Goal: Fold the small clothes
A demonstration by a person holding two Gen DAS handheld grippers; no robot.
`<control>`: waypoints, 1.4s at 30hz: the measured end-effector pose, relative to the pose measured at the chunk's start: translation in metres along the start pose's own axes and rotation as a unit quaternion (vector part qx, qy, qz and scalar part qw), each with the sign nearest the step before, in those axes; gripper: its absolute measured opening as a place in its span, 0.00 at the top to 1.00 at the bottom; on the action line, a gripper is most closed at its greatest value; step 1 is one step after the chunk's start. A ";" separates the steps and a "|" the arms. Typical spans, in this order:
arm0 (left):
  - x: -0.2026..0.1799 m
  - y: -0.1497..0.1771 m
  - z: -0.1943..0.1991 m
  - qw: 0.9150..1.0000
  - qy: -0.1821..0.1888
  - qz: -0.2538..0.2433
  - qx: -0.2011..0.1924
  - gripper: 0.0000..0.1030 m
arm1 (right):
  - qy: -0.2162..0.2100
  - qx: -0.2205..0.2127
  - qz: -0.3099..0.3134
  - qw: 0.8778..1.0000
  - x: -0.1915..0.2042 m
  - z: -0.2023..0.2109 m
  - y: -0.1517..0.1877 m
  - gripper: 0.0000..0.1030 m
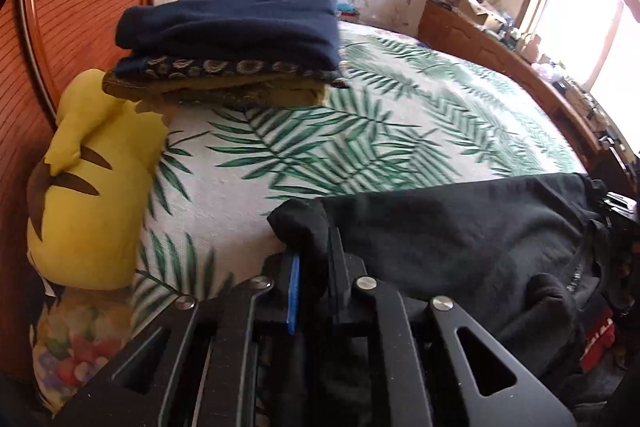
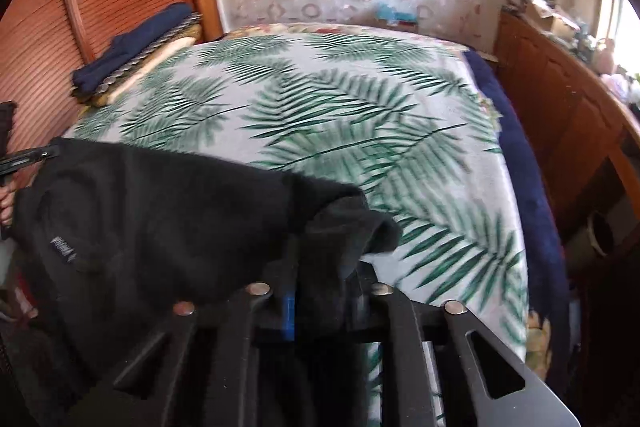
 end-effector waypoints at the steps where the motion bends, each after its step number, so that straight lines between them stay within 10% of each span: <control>1: -0.005 -0.001 0.008 1.000 0.006 -0.003 -0.012 0.90 | 0.003 -0.002 0.005 1.000 0.003 0.003 0.001 0.87; 21: -0.105 -0.073 0.276 0.951 0.123 -0.065 -0.275 0.91 | 0.071 -0.238 0.072 0.966 0.008 0.265 -0.085 0.89; 32: -0.109 -0.108 0.323 0.927 0.158 -0.050 -0.337 0.91 | 0.107 -0.286 0.084 0.949 0.008 0.310 -0.089 0.89; 42: -0.101 -0.135 0.269 0.939 0.108 -0.057 -0.320 0.91 | 0.126 -0.262 0.070 0.954 0.000 0.245 -0.080 0.89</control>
Point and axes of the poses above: each gripper's, at about its wrist camera, not at the fingertips, and z roughly against the way its jaws point, x to its left, y to its underside, the point moved 8 cm from there along -z, roughly the way its jaws point, and after that the axes turned 15 degrees about z, right-handed, at the moved point
